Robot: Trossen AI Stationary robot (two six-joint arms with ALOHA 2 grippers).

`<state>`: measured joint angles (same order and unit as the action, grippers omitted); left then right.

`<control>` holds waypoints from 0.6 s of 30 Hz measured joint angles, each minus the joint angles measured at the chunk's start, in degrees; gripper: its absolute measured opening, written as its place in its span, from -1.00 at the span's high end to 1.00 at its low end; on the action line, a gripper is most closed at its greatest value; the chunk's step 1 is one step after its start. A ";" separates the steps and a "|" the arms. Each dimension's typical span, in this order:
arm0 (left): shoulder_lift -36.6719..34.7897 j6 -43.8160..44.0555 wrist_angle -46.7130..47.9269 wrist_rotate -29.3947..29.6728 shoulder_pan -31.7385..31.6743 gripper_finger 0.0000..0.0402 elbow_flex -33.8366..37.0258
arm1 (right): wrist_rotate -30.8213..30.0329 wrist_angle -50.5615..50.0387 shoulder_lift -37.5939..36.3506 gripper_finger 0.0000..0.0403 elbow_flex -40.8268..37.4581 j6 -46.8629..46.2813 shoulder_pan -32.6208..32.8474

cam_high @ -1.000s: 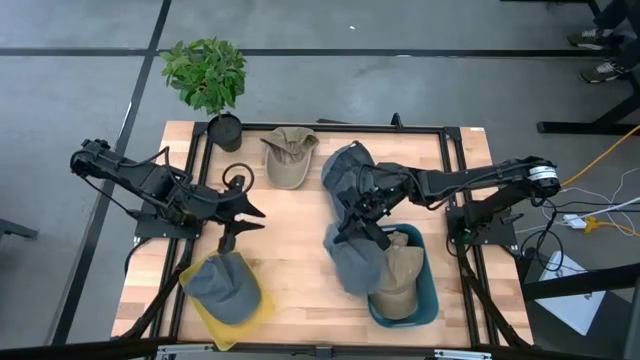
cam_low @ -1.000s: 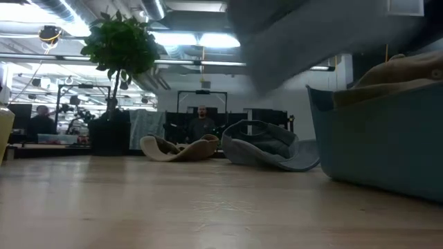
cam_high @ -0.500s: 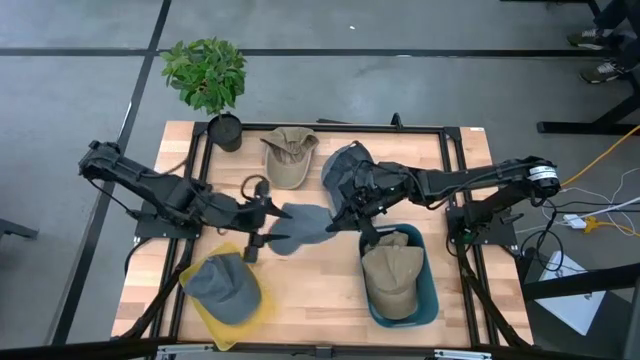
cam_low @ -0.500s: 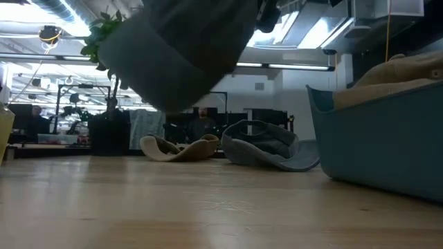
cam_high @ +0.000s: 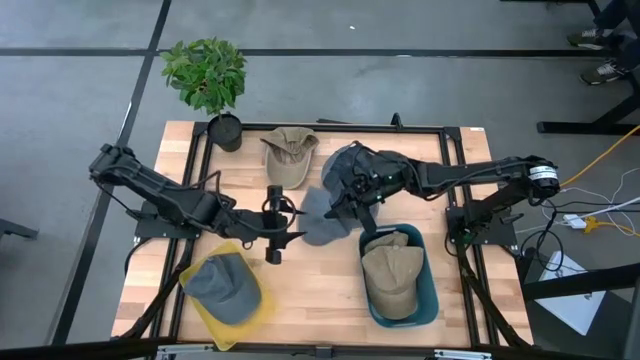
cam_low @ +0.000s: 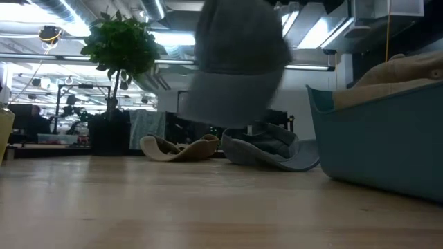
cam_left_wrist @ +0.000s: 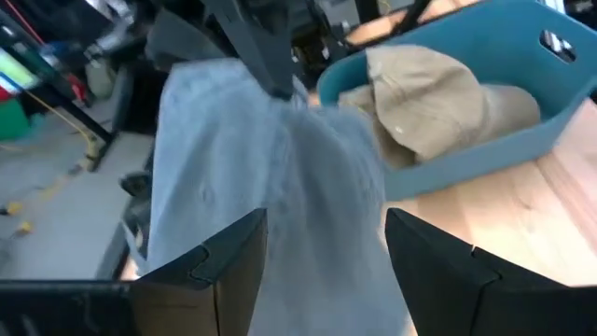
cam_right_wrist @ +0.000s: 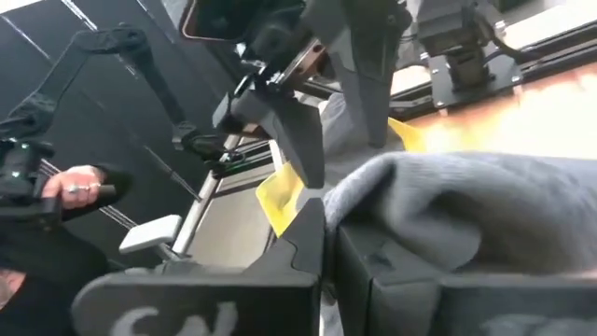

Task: Pick & Place hat
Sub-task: Put the left gray cap into the yellow bin

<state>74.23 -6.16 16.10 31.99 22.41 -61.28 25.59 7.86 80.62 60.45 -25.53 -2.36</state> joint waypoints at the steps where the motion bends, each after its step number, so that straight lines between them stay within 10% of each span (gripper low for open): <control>1: 0.25 -0.97 -1.10 0.54 0.00 -0.07 0.00 | 0.69 0.00 0.00 0.94 0.00 0.43 -0.19; 18: 2.96 0.44 -6.35 16.25 0.72 -0.09 0.00 | -11.06 8.91 -0.02 0.94 0.00 1.94 -0.56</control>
<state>77.19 -5.71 9.76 48.24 23.14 -61.28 14.52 16.77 80.60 60.45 -23.59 -2.92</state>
